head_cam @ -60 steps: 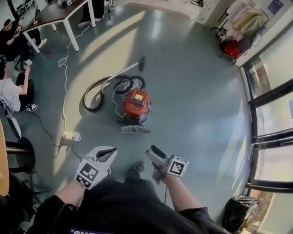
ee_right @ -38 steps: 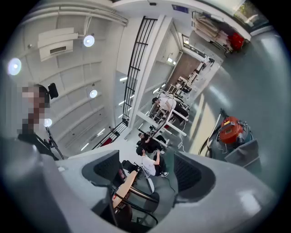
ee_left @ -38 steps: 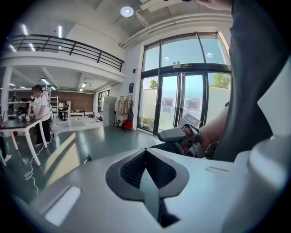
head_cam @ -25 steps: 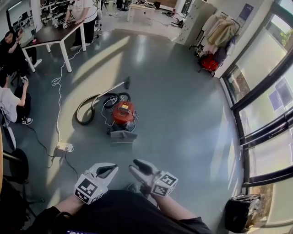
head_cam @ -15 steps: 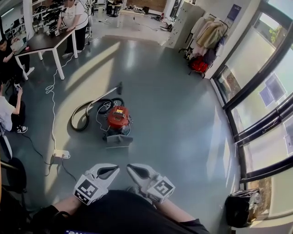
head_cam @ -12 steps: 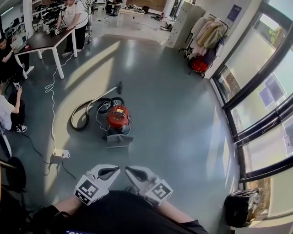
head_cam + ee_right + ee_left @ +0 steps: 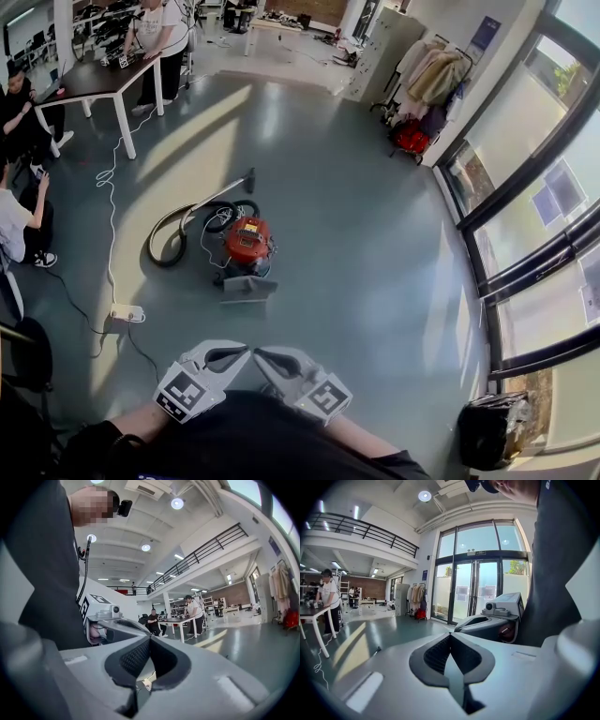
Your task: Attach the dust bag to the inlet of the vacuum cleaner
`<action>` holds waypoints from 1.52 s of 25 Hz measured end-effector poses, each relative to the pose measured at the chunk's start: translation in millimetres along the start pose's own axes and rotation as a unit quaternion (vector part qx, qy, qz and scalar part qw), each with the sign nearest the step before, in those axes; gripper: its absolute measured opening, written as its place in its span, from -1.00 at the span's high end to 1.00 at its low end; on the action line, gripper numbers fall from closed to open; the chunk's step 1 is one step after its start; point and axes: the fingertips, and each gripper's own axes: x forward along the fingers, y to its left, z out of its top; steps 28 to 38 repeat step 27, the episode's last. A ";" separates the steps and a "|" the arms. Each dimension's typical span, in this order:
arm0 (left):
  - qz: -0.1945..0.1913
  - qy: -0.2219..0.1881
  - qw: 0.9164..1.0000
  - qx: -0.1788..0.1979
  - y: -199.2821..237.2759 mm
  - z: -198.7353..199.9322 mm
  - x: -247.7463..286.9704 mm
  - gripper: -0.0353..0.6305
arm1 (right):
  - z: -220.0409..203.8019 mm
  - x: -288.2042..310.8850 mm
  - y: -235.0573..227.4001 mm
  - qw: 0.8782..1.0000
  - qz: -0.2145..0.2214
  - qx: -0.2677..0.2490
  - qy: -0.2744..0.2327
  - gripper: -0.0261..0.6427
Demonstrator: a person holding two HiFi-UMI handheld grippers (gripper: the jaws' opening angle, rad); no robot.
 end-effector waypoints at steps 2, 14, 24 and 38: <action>0.000 0.001 1.000 -0.002 -0.5 -1.4 -0.5 0.84 | -0.9 0.4 1.2 1.000 0.003 -0.002 0.003 0.94; -0.001 0.011 1.000 0.000 -6.2 -4.9 -0.4 0.84 | -4.6 -1.4 4.8 1.000 0.009 0.002 0.009 0.94; 0.001 0.018 1.000 0.000 -11.2 -7.2 4.3 0.84 | -8.6 -7.4 3.0 1.000 0.016 0.002 0.013 0.94; 0.000 0.020 1.000 -0.001 -13.6 -7.5 4.1 0.84 | -9.8 -8.7 3.6 1.000 0.017 0.003 0.017 0.94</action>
